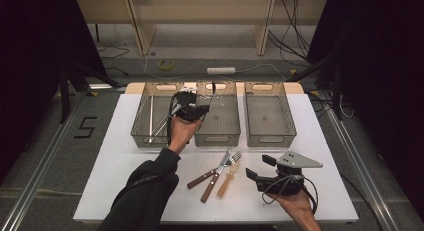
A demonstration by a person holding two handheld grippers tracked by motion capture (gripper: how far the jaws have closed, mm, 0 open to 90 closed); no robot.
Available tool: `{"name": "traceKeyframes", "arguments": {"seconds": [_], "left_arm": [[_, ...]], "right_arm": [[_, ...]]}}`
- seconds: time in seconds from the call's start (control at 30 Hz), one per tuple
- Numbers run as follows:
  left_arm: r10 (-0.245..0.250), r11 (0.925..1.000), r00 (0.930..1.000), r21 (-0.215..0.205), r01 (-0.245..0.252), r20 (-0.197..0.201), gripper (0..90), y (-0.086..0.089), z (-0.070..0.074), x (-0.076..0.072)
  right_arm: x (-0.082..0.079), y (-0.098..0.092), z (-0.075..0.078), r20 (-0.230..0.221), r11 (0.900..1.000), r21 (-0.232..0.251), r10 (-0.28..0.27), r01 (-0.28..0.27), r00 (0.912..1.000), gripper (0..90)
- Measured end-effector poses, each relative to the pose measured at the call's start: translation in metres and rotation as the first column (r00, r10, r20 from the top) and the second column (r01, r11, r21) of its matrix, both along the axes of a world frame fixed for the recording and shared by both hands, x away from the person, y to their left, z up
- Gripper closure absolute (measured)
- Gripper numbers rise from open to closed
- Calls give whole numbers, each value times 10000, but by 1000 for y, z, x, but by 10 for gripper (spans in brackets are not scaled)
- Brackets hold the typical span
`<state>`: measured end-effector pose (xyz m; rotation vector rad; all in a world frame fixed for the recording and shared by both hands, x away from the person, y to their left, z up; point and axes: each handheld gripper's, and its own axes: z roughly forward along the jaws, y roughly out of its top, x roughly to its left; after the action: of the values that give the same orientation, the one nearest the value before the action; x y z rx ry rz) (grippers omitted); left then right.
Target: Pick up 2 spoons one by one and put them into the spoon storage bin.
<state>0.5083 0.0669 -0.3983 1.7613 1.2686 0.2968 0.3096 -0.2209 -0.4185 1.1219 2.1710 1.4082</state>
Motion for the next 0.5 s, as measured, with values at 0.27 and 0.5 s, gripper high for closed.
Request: {"name": "traceKeyframes", "arguments": {"seconds": [0.27,0.5], "left_arm": [[101,9999,9999,135,-100,-48,888,-3,-3,6],[102,9991,9999,414,-97,-134,883,-3,-12,8]], "right_arm": [[0,1,0,7,10000,10,37,-37,10000,253],[0,0,0,-8,10000,36,67,-67,10000,254]]}}
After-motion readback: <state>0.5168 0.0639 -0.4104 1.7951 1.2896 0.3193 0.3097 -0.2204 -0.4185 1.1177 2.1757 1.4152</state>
